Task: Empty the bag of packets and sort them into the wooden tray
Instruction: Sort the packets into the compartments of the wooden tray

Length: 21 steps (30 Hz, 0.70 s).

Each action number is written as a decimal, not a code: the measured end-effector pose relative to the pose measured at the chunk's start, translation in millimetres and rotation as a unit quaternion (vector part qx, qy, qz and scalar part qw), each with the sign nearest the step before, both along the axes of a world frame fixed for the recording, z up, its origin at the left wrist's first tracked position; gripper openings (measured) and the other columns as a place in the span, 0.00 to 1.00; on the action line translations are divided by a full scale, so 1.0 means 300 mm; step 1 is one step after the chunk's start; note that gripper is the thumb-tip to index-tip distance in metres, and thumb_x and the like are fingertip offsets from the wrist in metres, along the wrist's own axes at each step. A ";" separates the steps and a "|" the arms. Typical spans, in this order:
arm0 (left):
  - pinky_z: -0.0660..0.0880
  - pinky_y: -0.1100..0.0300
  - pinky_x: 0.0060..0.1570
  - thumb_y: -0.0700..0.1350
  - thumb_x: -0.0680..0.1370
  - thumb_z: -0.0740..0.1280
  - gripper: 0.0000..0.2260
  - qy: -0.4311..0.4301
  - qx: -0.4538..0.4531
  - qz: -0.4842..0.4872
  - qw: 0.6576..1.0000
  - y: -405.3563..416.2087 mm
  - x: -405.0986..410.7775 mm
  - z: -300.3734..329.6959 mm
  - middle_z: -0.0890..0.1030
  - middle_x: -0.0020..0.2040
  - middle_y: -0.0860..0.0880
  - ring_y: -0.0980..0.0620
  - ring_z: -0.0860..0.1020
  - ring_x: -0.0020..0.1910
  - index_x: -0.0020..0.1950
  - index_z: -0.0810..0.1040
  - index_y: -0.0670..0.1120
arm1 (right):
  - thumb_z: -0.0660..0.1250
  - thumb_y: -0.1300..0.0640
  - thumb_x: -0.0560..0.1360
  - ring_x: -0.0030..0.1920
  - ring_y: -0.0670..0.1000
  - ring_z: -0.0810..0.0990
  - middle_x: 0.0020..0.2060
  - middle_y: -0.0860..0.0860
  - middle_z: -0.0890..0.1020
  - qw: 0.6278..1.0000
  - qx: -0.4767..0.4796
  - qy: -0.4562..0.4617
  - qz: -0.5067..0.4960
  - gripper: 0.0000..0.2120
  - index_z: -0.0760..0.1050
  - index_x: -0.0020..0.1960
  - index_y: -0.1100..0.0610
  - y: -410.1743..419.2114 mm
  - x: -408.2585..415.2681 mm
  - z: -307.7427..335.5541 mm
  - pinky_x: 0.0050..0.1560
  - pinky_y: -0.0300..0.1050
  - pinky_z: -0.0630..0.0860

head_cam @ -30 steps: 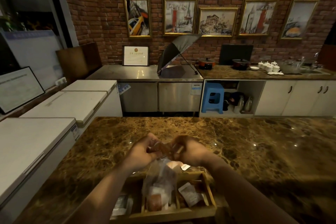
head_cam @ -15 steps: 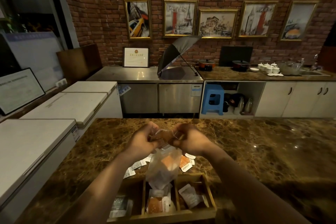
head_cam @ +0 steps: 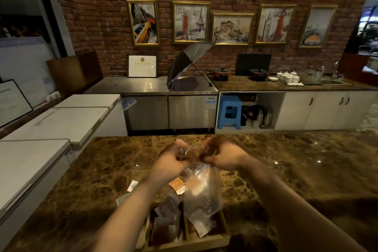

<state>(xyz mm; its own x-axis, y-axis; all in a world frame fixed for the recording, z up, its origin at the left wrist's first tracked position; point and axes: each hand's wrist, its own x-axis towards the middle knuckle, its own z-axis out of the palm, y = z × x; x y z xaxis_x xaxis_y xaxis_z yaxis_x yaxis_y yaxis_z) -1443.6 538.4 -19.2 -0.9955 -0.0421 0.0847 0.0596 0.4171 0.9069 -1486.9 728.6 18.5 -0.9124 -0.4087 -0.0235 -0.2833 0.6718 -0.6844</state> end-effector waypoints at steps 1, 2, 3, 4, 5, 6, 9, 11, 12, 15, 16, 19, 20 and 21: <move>0.84 0.42 0.41 0.44 0.74 0.76 0.11 -0.009 -0.005 0.000 1.000 0.019 -0.002 -0.020 0.82 0.50 0.46 0.41 0.85 0.44 0.49 0.75 0.51 | 0.75 0.52 0.73 0.45 0.43 0.81 0.46 0.44 0.82 1.000 -0.004 -0.014 -0.008 0.10 0.77 0.51 0.44 0.017 0.002 -0.020 0.37 0.35 0.75; 0.84 0.44 0.40 0.43 0.74 0.76 0.11 -0.014 -0.009 0.000 1.000 0.034 -0.002 -0.039 0.82 0.49 0.46 0.43 0.85 0.42 0.49 0.75 0.51 | 0.76 0.52 0.73 0.46 0.44 0.81 0.47 0.45 0.82 1.000 -0.004 -0.023 -0.012 0.10 0.77 0.51 0.44 0.030 0.005 -0.039 0.38 0.35 0.76; 0.84 0.47 0.39 0.43 0.74 0.75 0.11 -0.015 -0.013 0.001 1.000 0.044 -0.001 -0.057 0.82 0.48 0.46 0.48 0.84 0.39 0.48 0.74 0.50 | 0.76 0.53 0.73 0.46 0.44 0.81 0.47 0.45 0.82 1.000 -0.001 -0.027 -0.014 0.10 0.77 0.51 0.45 0.041 0.007 -0.058 0.39 0.36 0.76; 0.84 0.49 0.37 0.42 0.74 0.75 0.10 -0.014 -0.016 -0.001 1.000 0.055 -0.002 -0.072 0.81 0.47 0.46 0.52 0.83 0.35 0.47 0.74 0.50 | 0.76 0.53 0.73 0.46 0.44 0.81 0.47 0.45 0.82 0.999 0.000 -0.030 -0.016 0.11 0.78 0.51 0.45 0.051 0.009 -0.076 0.39 0.36 0.77; 0.83 0.51 0.35 0.42 0.74 0.75 0.10 -0.016 -0.019 -0.003 1.000 0.064 0.000 -0.085 0.81 0.45 0.48 0.56 0.82 0.33 0.46 0.75 0.49 | 0.76 0.53 0.73 0.46 0.43 0.81 0.47 0.45 0.82 0.999 0.002 -0.035 -0.016 0.10 0.78 0.51 0.45 0.058 0.010 -0.092 0.40 0.36 0.77; 0.83 0.52 0.35 0.42 0.74 0.75 0.09 -0.020 -0.025 -0.006 0.999 0.069 0.000 -0.094 0.81 0.44 0.49 0.57 0.81 0.33 0.46 0.75 0.49 | 0.75 0.54 0.73 0.46 0.43 0.81 0.47 0.45 0.82 0.999 0.002 -0.039 -0.017 0.10 0.78 0.51 0.45 0.064 0.011 -0.105 0.40 0.35 0.77; 0.83 0.49 0.40 0.41 0.74 0.74 0.09 -0.028 -0.044 -0.004 0.999 0.072 -0.003 -0.107 0.80 0.45 0.48 0.53 0.80 0.37 0.48 0.76 0.46 | 0.76 0.54 0.73 0.44 0.41 0.81 0.45 0.43 0.82 0.999 0.006 -0.037 -0.013 0.09 0.78 0.49 0.44 0.070 0.012 -0.125 0.37 0.31 0.75; 0.83 0.45 0.42 0.41 0.74 0.74 0.08 -0.032 -0.042 0.002 0.999 0.070 -0.006 -0.106 0.80 0.46 0.47 0.49 0.80 0.39 0.49 0.76 0.44 | 0.76 0.53 0.73 0.43 0.41 0.80 0.44 0.43 0.81 0.999 0.007 -0.031 -0.014 0.10 0.78 0.50 0.44 0.068 0.008 -0.124 0.35 0.31 0.73; 0.82 0.44 0.42 0.41 0.75 0.74 0.08 -0.031 -0.042 0.006 0.999 0.067 -0.008 -0.104 0.80 0.46 0.47 0.48 0.80 0.39 0.49 0.76 0.45 | 0.76 0.53 0.73 0.44 0.41 0.80 0.45 0.43 0.81 0.999 0.004 -0.029 -0.013 0.10 0.78 0.51 0.44 0.065 0.005 -0.123 0.36 0.32 0.74; 0.83 0.45 0.44 0.44 0.74 0.74 0.08 -0.023 -0.051 0.014 0.998 0.060 -0.008 -0.091 0.80 0.46 0.50 0.47 0.83 0.44 0.48 0.77 0.48 | 0.75 0.53 0.73 0.45 0.44 0.81 0.46 0.45 0.82 1.000 0.003 -0.016 -0.006 0.10 0.79 0.53 0.47 0.056 -0.007 -0.117 0.42 0.39 0.80; 0.83 0.45 0.46 0.44 0.74 0.74 0.08 -0.018 -0.052 0.016 0.998 0.057 -0.008 -0.086 0.80 0.46 0.50 0.47 0.83 0.45 0.48 0.77 0.48 | 0.75 0.52 0.73 0.45 0.43 0.81 0.46 0.44 0.82 1.000 0.002 -0.013 -0.006 0.10 0.79 0.52 0.46 0.054 -0.010 -0.115 0.43 0.40 0.80; 0.82 0.47 0.48 0.43 0.74 0.75 0.09 0.004 -0.064 0.016 0.998 0.053 -0.013 -0.072 0.80 0.46 0.52 0.50 0.81 0.44 0.50 0.77 0.49 | 0.75 0.52 0.73 0.45 0.41 0.80 0.45 0.42 0.81 1.000 -0.012 -0.003 -0.009 0.11 0.75 0.47 0.40 0.050 -0.014 -0.105 0.38 0.35 0.76; 0.82 0.50 0.48 0.44 0.74 0.75 0.10 0.011 -0.072 0.018 0.997 0.051 -0.014 -0.064 0.80 0.46 0.53 0.52 0.81 0.44 0.51 0.76 0.50 | 0.75 0.53 0.73 0.45 0.41 0.80 0.45 0.42 0.80 1.000 -0.018 0.003 -0.008 0.13 0.73 0.46 0.39 0.048 -0.015 -0.099 0.38 0.34 0.75; 0.81 0.52 0.47 0.44 0.74 0.75 0.11 0.017 -0.078 0.021 0.997 0.048 -0.016 -0.056 0.81 0.47 0.54 0.53 0.81 0.45 0.52 0.76 0.51 | 0.75 0.53 0.73 0.46 0.41 0.80 0.46 0.42 0.80 1.000 -0.023 0.013 -0.008 0.13 0.73 0.46 0.39 0.047 -0.017 -0.093 0.39 0.34 0.75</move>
